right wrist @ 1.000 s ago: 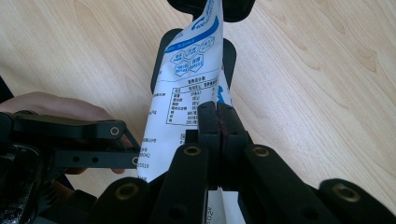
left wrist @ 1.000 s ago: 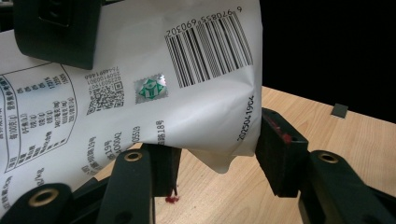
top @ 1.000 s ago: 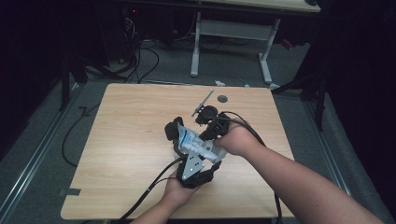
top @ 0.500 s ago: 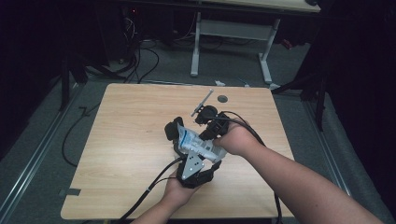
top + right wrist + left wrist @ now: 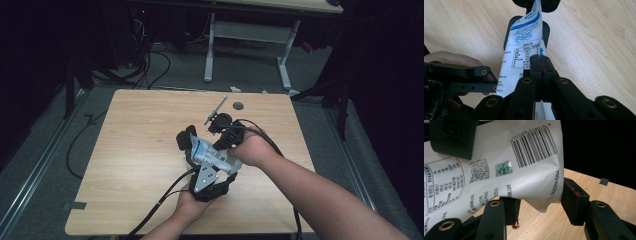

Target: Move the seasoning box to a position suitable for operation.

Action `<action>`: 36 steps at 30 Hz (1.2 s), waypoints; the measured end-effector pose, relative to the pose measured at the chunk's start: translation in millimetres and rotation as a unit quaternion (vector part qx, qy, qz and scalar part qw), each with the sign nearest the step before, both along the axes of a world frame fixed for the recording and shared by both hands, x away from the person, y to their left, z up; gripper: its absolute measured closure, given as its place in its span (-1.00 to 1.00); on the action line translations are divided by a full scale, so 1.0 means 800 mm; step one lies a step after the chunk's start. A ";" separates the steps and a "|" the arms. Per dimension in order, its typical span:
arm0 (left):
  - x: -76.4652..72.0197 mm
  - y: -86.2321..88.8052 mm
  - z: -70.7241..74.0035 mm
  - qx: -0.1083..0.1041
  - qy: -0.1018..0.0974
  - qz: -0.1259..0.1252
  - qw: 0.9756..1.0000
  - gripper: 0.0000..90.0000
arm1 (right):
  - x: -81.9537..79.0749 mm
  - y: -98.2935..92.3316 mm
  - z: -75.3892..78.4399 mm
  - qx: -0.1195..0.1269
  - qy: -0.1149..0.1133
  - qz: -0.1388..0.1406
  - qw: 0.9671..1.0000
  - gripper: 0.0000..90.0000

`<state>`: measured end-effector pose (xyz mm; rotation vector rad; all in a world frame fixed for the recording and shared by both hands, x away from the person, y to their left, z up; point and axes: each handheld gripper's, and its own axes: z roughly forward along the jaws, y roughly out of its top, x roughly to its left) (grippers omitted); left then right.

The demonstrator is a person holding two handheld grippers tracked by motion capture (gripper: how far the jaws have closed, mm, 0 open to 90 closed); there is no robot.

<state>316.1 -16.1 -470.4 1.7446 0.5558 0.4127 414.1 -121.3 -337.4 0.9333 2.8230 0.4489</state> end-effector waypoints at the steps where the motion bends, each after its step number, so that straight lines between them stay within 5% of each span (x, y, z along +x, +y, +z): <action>1: 0.000 0.000 0.000 0.000 0.000 0.000 1.000 0.17 | 0.000 0.000 0.000 0.000 0.000 0.000 1.000 1.00; 36: -0.003 -0.002 -0.002 -0.001 0.001 -0.008 1.000 0.14 | 0.000 -0.001 -0.003 -0.005 0.000 -0.001 1.000 1.00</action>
